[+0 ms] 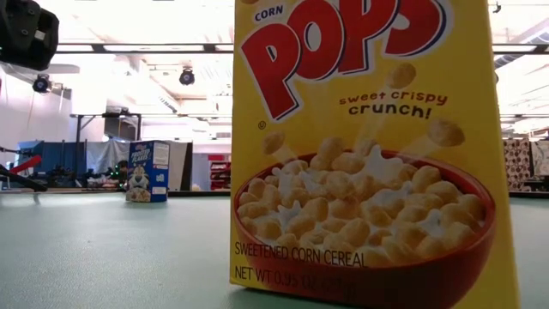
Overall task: Stack cereal on shelf
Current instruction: Put the right yellow cereal box onto the shelf
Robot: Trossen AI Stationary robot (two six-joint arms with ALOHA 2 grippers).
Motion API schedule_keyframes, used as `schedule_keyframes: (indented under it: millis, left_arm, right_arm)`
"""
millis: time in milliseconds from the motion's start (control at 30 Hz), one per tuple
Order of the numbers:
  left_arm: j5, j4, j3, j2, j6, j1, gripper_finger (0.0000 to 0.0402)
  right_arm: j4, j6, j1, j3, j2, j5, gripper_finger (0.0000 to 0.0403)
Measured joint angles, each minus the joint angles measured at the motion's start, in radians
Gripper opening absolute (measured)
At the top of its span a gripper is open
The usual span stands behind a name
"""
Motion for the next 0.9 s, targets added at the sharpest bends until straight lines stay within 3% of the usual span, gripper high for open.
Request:
schedule_keyframes:
  millis: [433, 900]
  left_arm:
    - [0.000, 0.000, 0.000, 0.000, 0.000, 0.000, 0.0398]
    - [0.000, 0.000, 0.000, 0.000, 0.000, 0.000, 0.0398]
  right_arm:
    - [-0.224, 0.001, 0.000, 0.015, -0.128, -0.013, 0.0287]
    - [-0.517, -0.162, -0.038, 0.012, -0.327, 0.166, 0.0292]
